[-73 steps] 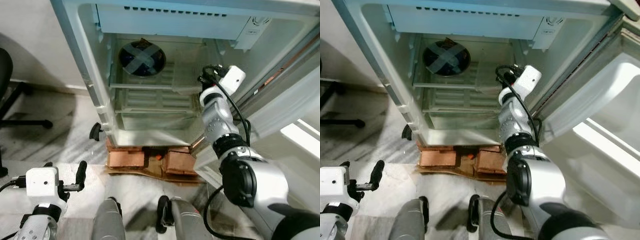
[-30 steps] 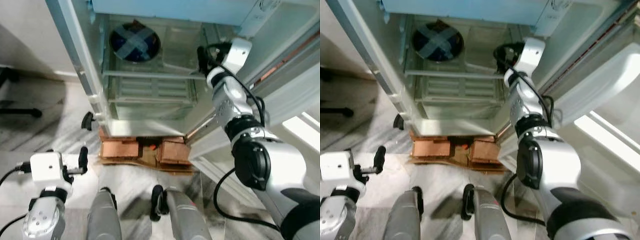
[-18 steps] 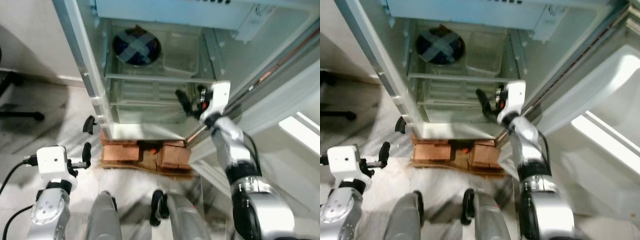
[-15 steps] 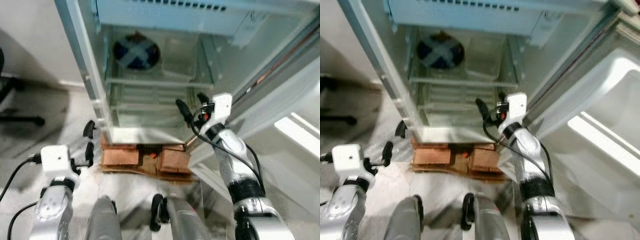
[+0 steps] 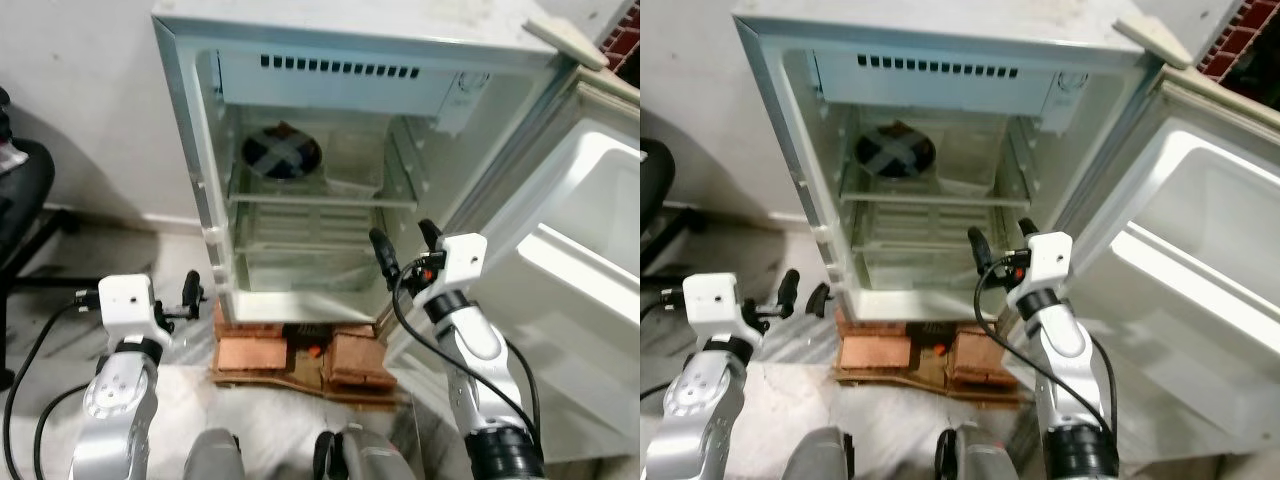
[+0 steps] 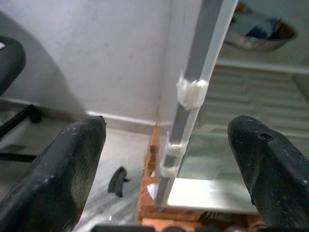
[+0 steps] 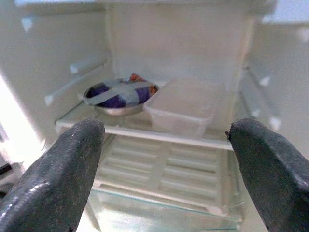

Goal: Restocking fridge

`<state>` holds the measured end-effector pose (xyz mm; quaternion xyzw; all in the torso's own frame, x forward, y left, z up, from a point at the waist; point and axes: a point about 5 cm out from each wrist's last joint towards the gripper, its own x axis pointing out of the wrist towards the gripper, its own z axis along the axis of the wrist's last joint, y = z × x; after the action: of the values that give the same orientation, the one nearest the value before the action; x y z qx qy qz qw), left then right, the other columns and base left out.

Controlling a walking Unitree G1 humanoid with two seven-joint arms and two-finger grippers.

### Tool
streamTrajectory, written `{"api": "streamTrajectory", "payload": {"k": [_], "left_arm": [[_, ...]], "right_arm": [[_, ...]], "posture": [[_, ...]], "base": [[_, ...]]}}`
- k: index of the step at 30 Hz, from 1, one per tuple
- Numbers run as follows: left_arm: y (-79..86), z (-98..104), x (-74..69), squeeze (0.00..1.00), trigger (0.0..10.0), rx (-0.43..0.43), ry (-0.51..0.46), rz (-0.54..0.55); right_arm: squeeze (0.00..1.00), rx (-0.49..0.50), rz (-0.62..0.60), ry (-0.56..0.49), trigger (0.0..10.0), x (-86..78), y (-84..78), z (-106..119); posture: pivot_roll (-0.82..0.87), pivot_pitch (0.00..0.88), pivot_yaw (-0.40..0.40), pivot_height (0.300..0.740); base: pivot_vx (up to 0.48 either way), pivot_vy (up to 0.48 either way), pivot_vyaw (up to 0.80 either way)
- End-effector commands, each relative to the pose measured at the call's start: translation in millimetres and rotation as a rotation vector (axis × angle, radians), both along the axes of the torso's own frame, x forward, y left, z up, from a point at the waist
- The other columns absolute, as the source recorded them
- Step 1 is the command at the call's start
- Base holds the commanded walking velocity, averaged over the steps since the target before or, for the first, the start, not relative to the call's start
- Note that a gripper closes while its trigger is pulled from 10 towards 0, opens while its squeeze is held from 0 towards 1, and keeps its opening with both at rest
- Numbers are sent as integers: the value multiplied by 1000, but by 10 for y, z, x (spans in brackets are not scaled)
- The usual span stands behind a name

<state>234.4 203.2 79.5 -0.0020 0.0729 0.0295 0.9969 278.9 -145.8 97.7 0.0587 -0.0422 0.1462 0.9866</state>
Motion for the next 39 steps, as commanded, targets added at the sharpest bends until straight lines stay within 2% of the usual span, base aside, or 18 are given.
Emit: {"api": "streamTrajectory", "payload": {"k": [1,5,7,13,18,24,28,32,37,39], "left_arm": [[-62,-35,23,0,10000,-5,3,-23],[-79,-65,38,0,10000,-6,4,-31],[-99,-96,68,0,10000,-8,9,-40],[-154,-124,165,0,10000,-7,10,-68],[-174,-99,218,0,10000,8,-3,-89],[-170,-119,242,0,10000,22,-12,-103],[-181,-153,227,0,10000,-3,-10,-118],[-195,-180,229,0,10000,10,-8,-123],[-228,-216,237,0,10000,7,-4,-121],[-239,-277,220,0,10000,0,34,-99]], "right_arm": [[0,-15,-71,31,10000,-45,-133,-35],[0,-9,-115,82,10000,-82,-209,-89],[0,-52,-166,89,10000,-97,-275,-119],[0,-123,-249,109,10000,-84,-317,-165],[0,-126,-265,153,10000,-92,-334,-223],[0,-88,-386,181,10000,-121,-518,-247],[0,-72,-424,210,10000,-153,-558,-286],[0,-77,-413,210,10000,-177,-550,-299],[0,-86,-386,191,10000,-155,-526,-269],[0,-85,-382,192,10000,-137,-539,-255]], "posture": [[139,27,-79,740],[132,19,-76,740],[117,4,-68,740],[99,0,-58,740],[86,0,-51,740],[77,0,-42,740],[73,0,-43,740],[64,0,-44,740],[58,0,-49,740],[60,0,-55,740]], "base": [[-330,0,0],[-330,0,0],[-328,0,0],[-328,0,0],[-330,0,0],[-266,0,0],[0,0,-113],[0,0,-542],[0,-442,-84],[0,-480,0]]}}
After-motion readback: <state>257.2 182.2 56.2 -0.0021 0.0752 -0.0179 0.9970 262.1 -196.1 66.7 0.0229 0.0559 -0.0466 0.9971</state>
